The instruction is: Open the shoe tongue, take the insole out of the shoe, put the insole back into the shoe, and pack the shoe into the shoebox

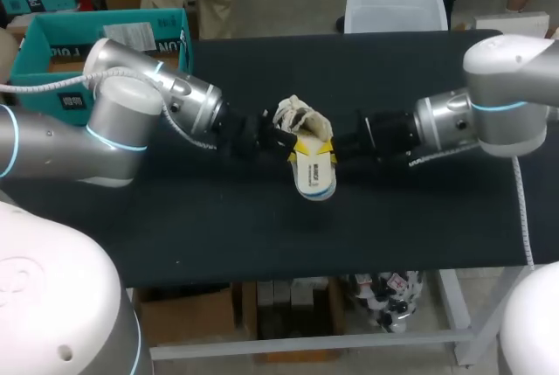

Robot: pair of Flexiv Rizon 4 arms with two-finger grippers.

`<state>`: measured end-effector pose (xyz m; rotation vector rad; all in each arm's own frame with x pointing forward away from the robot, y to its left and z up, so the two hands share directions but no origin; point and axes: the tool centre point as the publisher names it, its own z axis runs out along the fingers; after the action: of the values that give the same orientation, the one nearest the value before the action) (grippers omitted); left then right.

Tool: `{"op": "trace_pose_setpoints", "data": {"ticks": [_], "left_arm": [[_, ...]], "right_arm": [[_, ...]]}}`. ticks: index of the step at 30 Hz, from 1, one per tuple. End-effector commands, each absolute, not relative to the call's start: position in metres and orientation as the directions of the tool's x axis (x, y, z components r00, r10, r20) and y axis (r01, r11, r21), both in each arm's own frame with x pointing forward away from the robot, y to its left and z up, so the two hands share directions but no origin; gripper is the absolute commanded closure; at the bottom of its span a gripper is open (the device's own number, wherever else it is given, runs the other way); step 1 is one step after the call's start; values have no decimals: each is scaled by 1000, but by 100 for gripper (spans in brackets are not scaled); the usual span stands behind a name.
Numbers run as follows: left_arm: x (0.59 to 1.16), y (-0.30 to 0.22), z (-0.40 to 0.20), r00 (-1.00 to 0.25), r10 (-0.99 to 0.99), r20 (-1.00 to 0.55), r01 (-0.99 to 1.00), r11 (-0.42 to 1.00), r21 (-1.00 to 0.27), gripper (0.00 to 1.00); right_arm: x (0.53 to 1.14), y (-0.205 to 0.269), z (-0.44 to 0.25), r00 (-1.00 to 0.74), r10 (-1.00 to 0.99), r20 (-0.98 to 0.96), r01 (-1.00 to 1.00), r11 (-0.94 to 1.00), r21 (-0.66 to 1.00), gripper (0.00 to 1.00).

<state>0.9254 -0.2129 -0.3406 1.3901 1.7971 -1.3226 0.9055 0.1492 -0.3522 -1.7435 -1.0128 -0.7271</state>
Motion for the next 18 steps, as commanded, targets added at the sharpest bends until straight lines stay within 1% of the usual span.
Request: {"op": "trace_pose_setpoints", "data": {"ticks": [1, 2, 4, 5, 7, 10, 16, 18], "left_arm": [[934, -217, -347, -349, 425, -835, 920, -13, -392, 100], [934, -217, -347, -349, 424, -836, 920, -16, -393, 100], [934, -217, -347, -350, 422, -837, 919, -19, -394, 100], [933, -217, -347, -350, 421, -837, 919, -21, -395, 100], [932, -216, -347, -351, 419, -838, 918, -21, -395, 100], [931, -215, -347, -352, 413, -840, 918, -23, -395, 100], [929, -214, -346, -351, 408, -843, 919, -22, -394, 100], [928, -214, -346, -351, 408, -843, 919, -22, -394, 100]], "right_arm": [[906, 151, -352, 482, 305, 821, 876, -190, -444, 100], [904, 150, -351, 483, 303, 821, 875, -193, -443, 100], [899, 147, -349, 484, 296, 824, 874, -205, -440, 71], [896, 145, -348, 483, 294, 825, 875, -208, -438, 63], [890, 141, -346, 484, 290, 825, 873, -225, -433, 54], [882, 134, -344, 484, 279, 830, 871, -241, -427, 51], [874, 129, -342, 471, 258, 844, 877, -239, -417, 58], [875, 131, -343, 467, 257, 846, 880, -229, -417, 62]]}}
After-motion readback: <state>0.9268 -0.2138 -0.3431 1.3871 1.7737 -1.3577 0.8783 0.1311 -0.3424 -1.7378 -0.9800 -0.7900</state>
